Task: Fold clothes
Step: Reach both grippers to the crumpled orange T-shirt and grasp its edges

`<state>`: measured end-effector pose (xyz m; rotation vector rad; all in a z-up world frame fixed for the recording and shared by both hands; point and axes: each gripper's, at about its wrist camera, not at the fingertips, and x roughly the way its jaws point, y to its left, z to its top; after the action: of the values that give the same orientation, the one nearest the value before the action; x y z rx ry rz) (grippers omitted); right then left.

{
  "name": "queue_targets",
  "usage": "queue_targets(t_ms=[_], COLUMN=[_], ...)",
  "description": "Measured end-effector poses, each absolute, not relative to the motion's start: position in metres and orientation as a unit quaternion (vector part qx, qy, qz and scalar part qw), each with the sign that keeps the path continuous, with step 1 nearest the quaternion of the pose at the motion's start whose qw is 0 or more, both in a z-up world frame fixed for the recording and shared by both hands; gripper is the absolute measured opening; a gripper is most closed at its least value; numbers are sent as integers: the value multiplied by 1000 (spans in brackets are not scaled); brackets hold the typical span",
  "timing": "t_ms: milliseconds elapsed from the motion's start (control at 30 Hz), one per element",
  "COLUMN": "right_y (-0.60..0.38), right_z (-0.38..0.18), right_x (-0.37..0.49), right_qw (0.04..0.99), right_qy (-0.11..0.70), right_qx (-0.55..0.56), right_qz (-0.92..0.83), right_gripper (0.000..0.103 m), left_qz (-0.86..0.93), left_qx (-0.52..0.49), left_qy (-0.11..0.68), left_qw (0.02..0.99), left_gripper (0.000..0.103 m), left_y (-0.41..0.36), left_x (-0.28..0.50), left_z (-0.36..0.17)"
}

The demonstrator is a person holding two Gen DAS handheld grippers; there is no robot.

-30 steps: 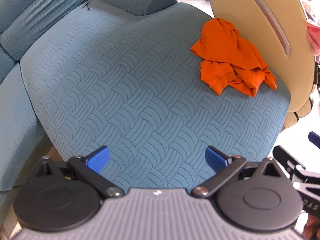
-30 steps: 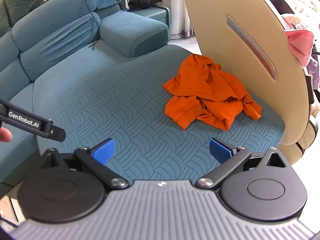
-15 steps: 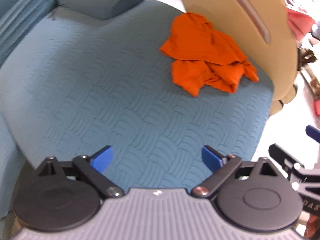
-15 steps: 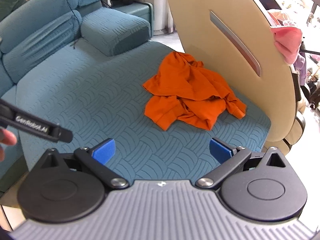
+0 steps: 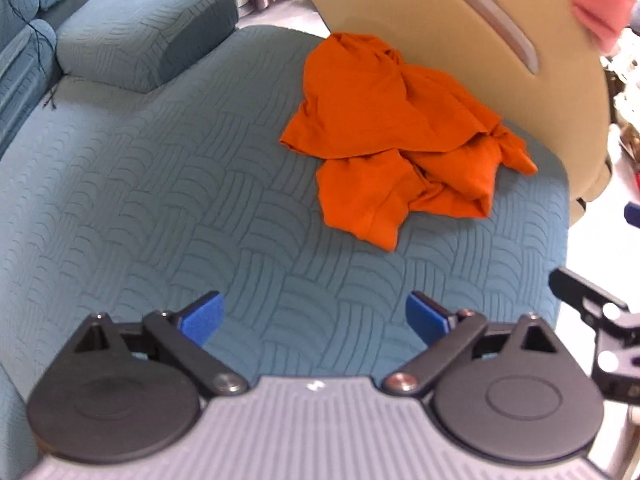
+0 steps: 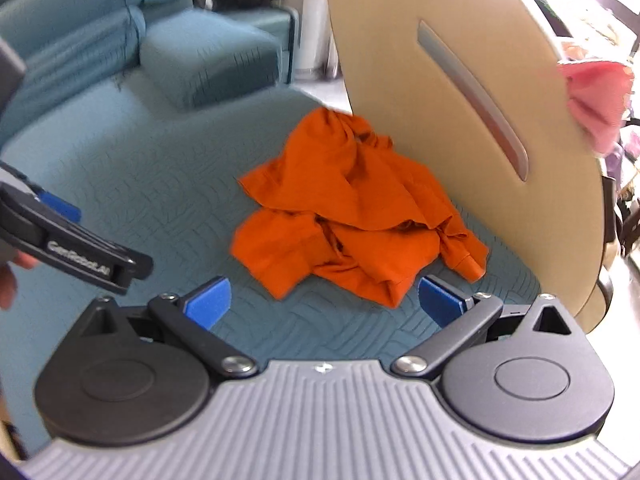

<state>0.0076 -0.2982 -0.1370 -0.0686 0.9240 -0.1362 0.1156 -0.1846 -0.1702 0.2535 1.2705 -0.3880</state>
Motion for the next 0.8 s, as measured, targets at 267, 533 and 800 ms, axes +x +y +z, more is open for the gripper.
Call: queue_targets(t_ms=[267,533,800], right_y=[-356,-399,-419], right_z=[-178,-248,-336], right_x=[43,78,123], right_qw=[915,901,822], right_qy=[384,354,341], right_qx=[-86,-244,-456], right_qz=[-91,-62,1], right_gripper=[103,94,59], left_qz=[-164,-190,-207], left_qx=[111,157,175], left_qy=[628,586,575], left_qw=[752,772,772], left_gripper=[98,98,96], left_y=[-244,-289,-297], left_x=[166,223,253], left_z=[-215,-256,-295])
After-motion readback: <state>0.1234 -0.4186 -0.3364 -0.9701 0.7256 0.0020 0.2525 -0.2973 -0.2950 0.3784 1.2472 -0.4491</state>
